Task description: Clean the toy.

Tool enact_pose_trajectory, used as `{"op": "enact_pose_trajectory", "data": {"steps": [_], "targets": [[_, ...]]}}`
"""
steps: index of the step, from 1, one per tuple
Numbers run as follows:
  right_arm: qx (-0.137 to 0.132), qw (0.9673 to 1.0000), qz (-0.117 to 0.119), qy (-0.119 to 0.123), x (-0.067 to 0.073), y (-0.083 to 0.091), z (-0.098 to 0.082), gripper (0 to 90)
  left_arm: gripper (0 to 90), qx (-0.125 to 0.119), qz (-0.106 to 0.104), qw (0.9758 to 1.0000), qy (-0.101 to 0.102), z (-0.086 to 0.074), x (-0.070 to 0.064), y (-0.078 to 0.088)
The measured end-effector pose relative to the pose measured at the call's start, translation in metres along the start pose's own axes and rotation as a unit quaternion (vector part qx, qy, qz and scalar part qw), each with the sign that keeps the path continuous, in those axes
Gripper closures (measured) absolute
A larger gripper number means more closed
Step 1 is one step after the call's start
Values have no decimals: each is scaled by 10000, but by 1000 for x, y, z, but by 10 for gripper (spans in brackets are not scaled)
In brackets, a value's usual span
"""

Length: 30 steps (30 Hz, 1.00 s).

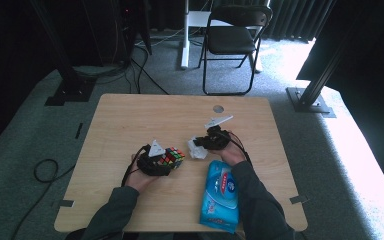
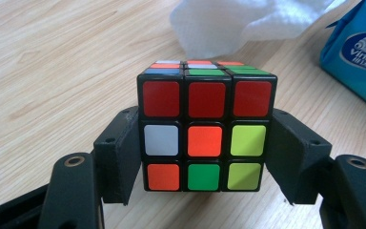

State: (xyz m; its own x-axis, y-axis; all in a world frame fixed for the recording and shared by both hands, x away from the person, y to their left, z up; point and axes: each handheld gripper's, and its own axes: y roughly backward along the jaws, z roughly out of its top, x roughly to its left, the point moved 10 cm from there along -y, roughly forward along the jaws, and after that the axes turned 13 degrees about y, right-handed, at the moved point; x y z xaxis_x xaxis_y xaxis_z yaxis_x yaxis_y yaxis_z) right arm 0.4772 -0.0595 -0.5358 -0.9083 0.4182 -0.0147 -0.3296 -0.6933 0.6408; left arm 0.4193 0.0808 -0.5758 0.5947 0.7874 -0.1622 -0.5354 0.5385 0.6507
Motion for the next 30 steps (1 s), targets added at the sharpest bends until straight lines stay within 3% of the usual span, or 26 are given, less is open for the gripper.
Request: {"op": "enact_pose_trajectory", "data": {"steps": [18, 30], "targets": [[-16, 10000, 8, 20, 1, 0, 1, 839, 339, 349, 92, 9992, 153, -20, 15, -6], [-21, 10000, 28, 19, 2, -1, 1, 837, 292, 142, 151, 9994, 276, -13, 12, -6]]}}
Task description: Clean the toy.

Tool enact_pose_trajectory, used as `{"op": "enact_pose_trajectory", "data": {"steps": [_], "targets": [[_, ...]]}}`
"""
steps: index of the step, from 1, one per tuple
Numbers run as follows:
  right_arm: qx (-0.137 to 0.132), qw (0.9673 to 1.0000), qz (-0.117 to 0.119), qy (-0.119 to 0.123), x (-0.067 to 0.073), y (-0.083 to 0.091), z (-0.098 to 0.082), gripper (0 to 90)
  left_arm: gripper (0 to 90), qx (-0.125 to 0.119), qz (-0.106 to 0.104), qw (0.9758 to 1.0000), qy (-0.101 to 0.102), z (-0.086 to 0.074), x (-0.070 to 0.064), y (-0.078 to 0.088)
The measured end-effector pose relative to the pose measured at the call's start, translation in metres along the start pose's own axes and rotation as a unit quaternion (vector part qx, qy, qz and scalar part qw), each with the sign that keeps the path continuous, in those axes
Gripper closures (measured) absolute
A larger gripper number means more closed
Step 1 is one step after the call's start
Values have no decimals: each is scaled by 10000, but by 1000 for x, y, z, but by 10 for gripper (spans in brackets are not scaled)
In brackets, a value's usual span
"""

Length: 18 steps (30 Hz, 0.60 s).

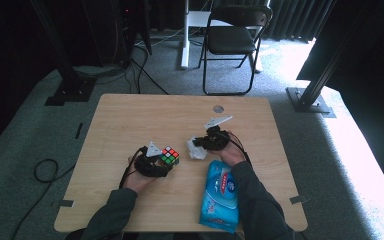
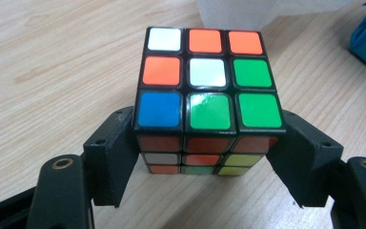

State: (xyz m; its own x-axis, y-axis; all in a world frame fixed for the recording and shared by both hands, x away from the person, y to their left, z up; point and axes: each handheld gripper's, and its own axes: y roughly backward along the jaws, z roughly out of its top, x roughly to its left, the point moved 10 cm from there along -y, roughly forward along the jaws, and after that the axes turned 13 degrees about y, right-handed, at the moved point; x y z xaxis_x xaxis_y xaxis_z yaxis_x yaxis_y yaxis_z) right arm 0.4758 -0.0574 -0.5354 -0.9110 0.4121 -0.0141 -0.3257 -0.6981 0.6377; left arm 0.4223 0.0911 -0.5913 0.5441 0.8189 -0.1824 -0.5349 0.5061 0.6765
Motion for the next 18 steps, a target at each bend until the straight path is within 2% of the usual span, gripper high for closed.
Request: {"op": "enact_pose_trajectory", "data": {"steps": [10, 18], "targets": [[-14, 10000, 7, -5, 0, -1, 1, 838, 340, -9, 70, 10000, -30, 2, -1, -3], [-33, 10000, 10, -9, 1, -1, 1, 838, 344, -5, 59, 9996, -269, 3, -7, -3]]}}
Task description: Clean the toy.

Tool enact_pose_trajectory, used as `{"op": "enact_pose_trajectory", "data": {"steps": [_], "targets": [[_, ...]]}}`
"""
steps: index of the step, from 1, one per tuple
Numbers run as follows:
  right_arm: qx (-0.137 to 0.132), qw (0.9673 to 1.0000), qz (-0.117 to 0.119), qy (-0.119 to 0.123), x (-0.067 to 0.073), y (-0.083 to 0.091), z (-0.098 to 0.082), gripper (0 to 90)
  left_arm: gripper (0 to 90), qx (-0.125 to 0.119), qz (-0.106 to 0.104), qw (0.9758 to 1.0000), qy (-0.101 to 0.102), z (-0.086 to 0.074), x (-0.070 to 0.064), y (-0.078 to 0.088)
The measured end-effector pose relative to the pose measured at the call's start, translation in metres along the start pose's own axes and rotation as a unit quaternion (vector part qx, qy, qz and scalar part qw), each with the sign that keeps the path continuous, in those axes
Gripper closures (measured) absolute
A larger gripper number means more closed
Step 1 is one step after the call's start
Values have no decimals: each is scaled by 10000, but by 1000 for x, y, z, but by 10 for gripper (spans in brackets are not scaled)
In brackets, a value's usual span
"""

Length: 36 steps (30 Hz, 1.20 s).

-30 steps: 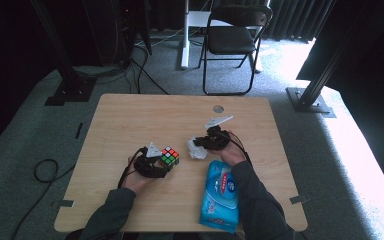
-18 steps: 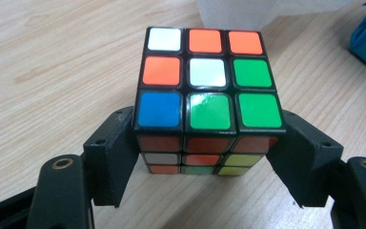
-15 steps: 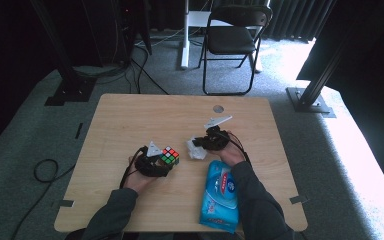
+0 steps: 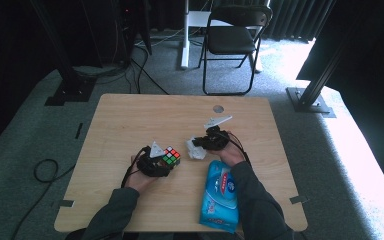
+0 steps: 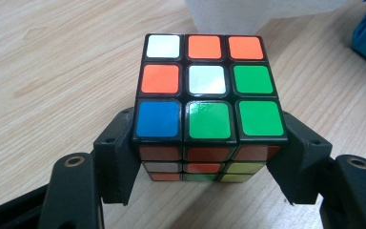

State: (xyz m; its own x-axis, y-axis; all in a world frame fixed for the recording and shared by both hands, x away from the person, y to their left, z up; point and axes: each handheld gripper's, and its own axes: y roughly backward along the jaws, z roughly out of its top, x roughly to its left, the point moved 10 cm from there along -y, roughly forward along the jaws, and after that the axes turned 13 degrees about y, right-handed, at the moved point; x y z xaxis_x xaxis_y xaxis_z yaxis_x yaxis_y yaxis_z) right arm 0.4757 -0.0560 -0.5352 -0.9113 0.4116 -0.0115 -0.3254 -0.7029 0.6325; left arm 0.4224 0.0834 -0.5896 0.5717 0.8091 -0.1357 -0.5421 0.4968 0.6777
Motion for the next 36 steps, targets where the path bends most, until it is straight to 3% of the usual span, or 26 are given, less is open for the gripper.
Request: {"op": "enact_pose_trajectory", "data": {"steps": [12, 26, 36], "targets": [[-245, 9996, 149, -45, 5, 3, 9, 838, 344, -243, -133, 9995, -172, 12, -11, 8], [-553, 9978, 353, -130, 10, 8, 20, 838, 344, -321, -383, 9979, -402, 22, -28, 10], [-569, 9973, 441, -117, 13, 5, 21, 839, 344, -339, -438, 9970, -540, 28, -35, 9]]}}
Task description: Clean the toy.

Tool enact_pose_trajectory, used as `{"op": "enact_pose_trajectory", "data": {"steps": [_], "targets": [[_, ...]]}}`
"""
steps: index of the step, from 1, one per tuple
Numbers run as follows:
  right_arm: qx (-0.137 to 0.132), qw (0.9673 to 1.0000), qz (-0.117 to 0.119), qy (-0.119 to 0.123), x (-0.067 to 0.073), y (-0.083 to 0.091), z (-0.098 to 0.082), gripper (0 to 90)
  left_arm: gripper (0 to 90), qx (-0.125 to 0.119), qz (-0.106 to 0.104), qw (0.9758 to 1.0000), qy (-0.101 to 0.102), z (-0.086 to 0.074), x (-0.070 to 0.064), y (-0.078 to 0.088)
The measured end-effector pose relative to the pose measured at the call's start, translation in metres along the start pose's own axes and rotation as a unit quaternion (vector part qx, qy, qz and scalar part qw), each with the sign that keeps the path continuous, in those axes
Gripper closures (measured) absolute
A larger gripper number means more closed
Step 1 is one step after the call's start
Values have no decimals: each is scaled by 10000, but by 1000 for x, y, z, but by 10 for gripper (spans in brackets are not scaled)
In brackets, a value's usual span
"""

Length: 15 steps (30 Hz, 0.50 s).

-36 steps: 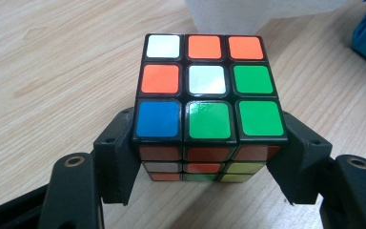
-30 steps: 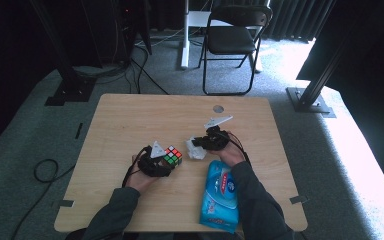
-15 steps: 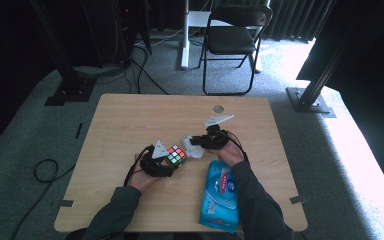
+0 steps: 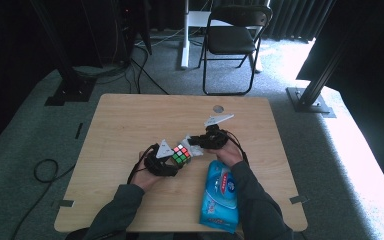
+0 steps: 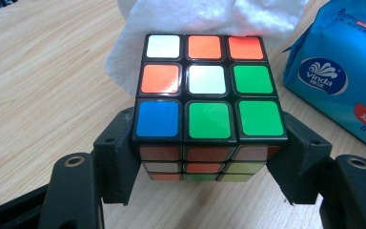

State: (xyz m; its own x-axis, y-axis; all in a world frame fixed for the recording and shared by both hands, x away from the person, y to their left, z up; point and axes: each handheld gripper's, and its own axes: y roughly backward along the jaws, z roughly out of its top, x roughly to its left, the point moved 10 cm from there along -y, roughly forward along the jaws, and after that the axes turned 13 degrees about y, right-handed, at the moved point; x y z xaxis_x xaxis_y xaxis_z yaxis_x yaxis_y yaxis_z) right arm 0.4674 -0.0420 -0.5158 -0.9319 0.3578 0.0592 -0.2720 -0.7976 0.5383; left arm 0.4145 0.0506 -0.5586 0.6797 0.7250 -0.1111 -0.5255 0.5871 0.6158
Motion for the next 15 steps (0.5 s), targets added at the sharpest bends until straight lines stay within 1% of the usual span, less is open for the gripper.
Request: {"op": "enact_pose_trajectory", "data": {"steps": [7, 15], "targets": [[104, 9999, 58, 17, 4, -5, -2, 839, 344, -47, -14, 10000, -21, 4, -2, 1], [192, 9998, 65, 26, 3, -6, -5, 839, 344, -173, -83, 9998, -53, 10, -7, 4]]}}
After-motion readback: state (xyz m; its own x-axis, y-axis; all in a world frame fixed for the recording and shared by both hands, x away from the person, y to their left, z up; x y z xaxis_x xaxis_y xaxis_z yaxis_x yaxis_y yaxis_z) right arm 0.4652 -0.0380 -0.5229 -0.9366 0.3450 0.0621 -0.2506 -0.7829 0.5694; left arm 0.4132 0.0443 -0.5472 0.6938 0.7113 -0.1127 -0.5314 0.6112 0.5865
